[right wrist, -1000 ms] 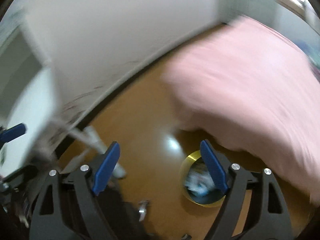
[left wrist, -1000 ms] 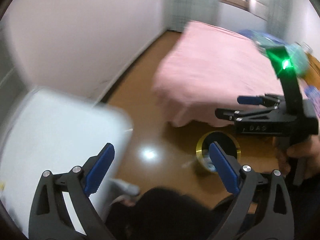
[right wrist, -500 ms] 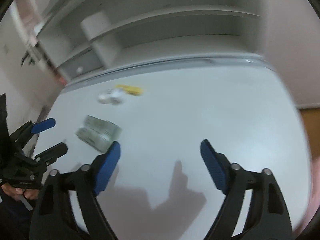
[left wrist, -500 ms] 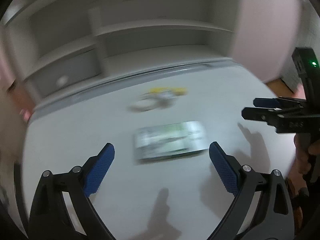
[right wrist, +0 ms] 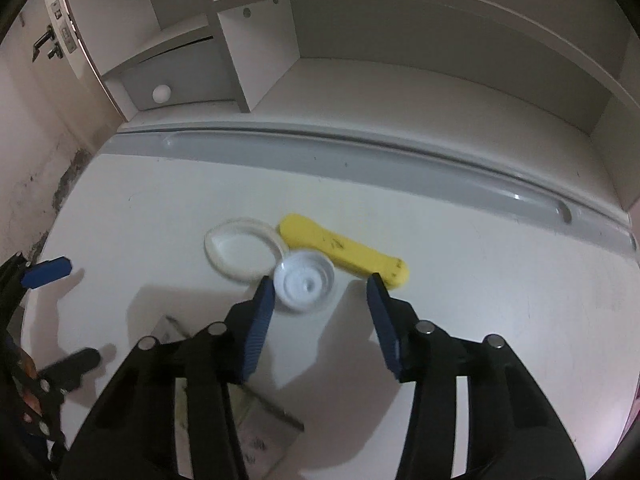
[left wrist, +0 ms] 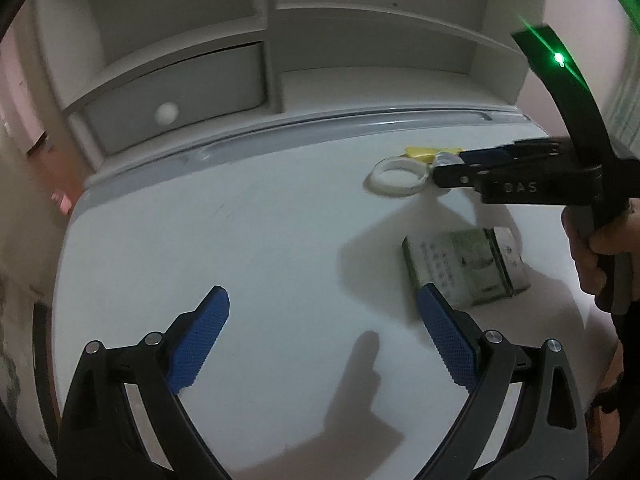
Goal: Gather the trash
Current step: 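Grasp the white bottle cap with the right tool while the left grasps the white tape ring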
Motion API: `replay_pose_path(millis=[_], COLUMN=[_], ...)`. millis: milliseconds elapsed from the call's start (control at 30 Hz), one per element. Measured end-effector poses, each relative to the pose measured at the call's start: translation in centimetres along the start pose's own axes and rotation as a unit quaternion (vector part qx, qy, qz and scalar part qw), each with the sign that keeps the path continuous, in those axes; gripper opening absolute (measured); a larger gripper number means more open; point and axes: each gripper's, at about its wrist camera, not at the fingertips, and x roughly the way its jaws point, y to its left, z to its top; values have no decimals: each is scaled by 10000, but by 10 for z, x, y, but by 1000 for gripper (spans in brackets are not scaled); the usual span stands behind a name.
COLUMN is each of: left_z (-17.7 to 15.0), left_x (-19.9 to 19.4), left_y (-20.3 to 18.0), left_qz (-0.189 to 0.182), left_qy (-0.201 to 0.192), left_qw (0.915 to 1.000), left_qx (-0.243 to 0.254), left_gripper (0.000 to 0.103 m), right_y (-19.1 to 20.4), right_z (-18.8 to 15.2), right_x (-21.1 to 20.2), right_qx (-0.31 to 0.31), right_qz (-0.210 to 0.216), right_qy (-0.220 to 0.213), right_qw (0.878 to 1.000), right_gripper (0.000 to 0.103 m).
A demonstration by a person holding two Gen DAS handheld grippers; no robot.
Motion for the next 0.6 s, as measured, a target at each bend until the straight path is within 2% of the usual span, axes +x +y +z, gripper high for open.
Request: replay_pose_path(millis=[167, 300, 367, 467, 533, 567, 600], left_z=[35, 61, 70, 77, 80, 83, 85], left_x=[26, 50, 63, 79, 84, 87, 87], left_y=[-21, -39, -45, -54, -53, -50, -49], left_qz=[-124, -403, -400, -146, -150, -177, -203], left_qy=[110, 275, 398, 530, 557, 582, 585], left_qw=[9992, 9968, 9959, 9944, 9949, 9953, 9955], left_qx=[358, 634, 714, 904, 827, 759, 711], left_gripper=[93, 93, 92, 92, 92, 91, 85], right_y=[-11, -29, -39, -51, -63, -68, -74], right_z=[-9, -29, -44, -66, -82, -89, -96], right_x=[-18, -43, -56, -72, -82, -85, -88], right_qx=[-1, 216, 348, 510, 654, 729, 821], right_qz=[32, 20, 43, 33, -22, -35, -47], right_qy=[-149, -234, -260, -292, -319, -320, -314], right_qw=[9999, 9995, 9990, 9983, 9973, 9968, 9961], right_gripper=[31, 31, 31, 31, 31, 31, 31])
